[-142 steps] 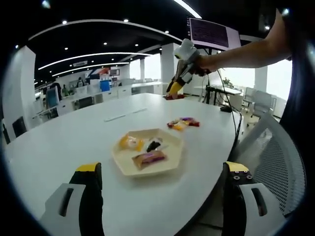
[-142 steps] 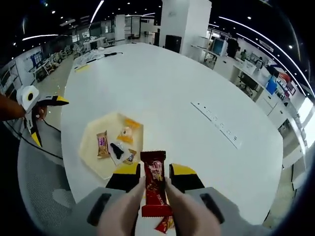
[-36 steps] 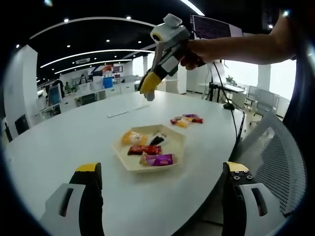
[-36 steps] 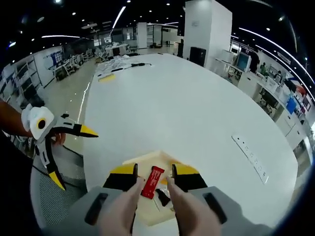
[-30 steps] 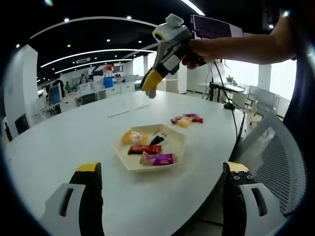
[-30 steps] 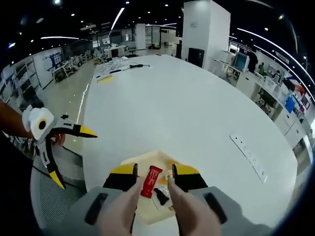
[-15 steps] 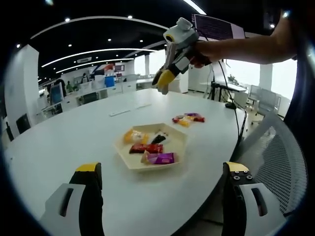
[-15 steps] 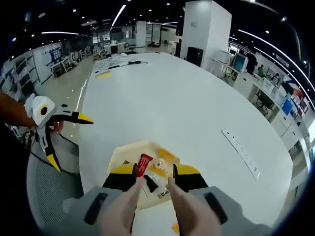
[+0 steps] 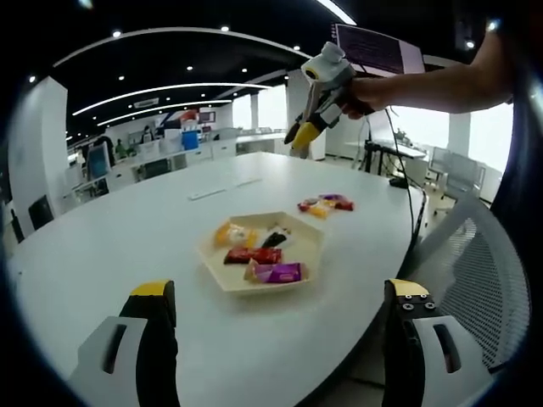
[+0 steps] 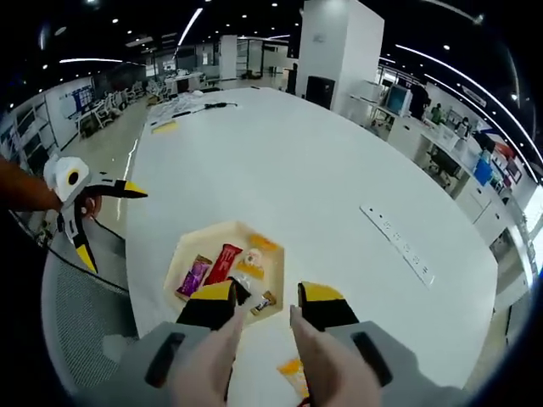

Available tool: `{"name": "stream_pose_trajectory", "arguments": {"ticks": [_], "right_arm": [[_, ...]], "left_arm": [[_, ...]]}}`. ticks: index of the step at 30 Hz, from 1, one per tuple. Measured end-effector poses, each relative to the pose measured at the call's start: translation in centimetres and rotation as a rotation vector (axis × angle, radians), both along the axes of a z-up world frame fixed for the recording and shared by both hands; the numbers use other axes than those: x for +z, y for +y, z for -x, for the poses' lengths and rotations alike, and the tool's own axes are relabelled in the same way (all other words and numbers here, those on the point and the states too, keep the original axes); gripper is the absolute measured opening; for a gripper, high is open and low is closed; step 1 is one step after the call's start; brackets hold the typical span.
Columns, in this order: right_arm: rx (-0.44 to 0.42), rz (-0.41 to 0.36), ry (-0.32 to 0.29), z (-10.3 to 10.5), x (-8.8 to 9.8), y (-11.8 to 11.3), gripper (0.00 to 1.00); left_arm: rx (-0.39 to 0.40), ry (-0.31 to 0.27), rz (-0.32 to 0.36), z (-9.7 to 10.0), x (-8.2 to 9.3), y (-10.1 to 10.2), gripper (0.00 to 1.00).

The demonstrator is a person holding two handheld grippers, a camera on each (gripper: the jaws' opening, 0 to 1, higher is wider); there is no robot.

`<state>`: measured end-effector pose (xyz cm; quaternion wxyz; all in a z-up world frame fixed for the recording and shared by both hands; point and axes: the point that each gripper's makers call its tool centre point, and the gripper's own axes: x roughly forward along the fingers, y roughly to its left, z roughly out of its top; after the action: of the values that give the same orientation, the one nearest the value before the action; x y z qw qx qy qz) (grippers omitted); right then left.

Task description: Place the target food into the container with the food tongs after gripping and lifting it, then release it inside without dropping or visibly crushing the food.

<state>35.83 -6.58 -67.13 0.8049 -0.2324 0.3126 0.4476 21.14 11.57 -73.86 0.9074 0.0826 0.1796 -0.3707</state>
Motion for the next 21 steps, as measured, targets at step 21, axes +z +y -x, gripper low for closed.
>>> {"name": "stream_pose_trajectory", "arguments": {"ticks": [21], "right_arm": [[-0.063, 0.021, -0.007, -0.7, -0.8, -5.9, 0.29]], "left_arm": [[-0.001, 0.004, -0.014, -0.1, -0.3, 0.0, 0.99]]}}
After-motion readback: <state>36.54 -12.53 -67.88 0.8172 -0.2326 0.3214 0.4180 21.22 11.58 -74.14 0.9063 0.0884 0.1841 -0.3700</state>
